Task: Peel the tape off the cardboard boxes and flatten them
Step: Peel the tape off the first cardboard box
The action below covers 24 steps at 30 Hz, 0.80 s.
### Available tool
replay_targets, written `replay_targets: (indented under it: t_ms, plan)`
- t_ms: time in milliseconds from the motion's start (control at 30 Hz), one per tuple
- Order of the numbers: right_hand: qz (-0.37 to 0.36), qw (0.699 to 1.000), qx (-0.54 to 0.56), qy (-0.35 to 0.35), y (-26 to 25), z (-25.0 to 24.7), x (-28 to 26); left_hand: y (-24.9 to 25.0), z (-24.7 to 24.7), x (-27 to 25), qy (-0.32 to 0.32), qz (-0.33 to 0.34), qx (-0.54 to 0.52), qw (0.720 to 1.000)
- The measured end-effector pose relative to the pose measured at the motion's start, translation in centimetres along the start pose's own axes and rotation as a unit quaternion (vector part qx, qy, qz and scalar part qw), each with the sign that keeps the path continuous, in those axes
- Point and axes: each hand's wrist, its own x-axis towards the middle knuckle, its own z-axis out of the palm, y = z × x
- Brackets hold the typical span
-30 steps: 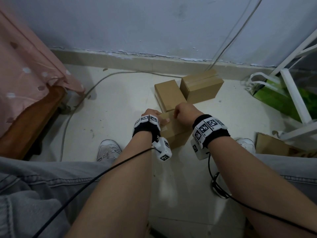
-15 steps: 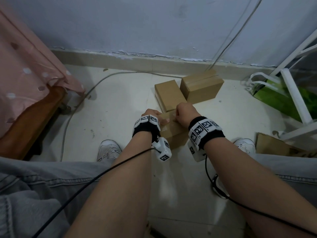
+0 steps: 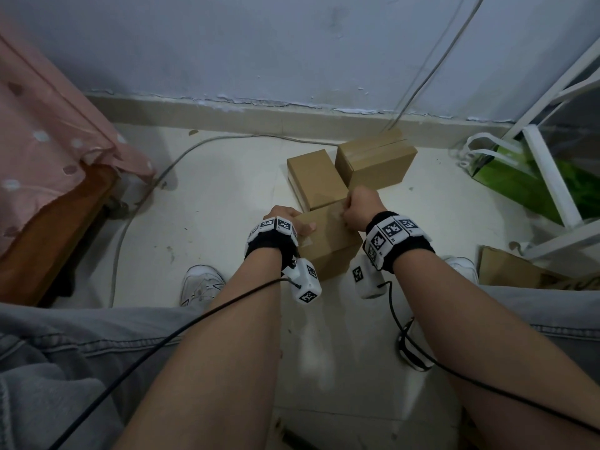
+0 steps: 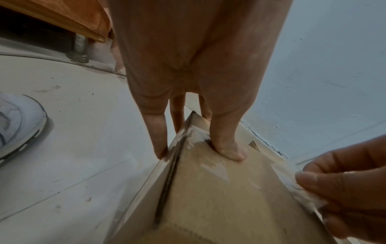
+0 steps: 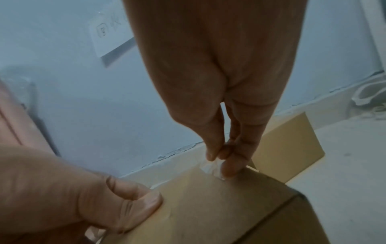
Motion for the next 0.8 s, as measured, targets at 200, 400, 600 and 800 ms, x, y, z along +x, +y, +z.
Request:
replay_targets:
  t_ms: [200, 400, 600, 800]
  plan:
    - [0.001, 1.000, -0.010, 0.014, 0.1, -0.1, -0.2, -0.5, 0.3, 0.9, -0.022, -0.002, -0.022, 1.000]
    - [0.054, 0.997, 0.046, 0.043, 2.5, -2.4, 0.5, -1.0, -0.3, 0.8, -0.044, 0.007, -0.044, 0.998]
    - [0.099, 0.987, 0.121, -0.035, 2.9, -1.9, -0.4, -0.2, -0.5, -0.2, -0.032, 0.018, -0.016, 0.999]
    - [0.106, 0.970, 0.215, -0.045, 3.9, 0.9, 1.3, 1.2, -0.1, -1.2, -0.010, 0.085, 0.174, 0.981]
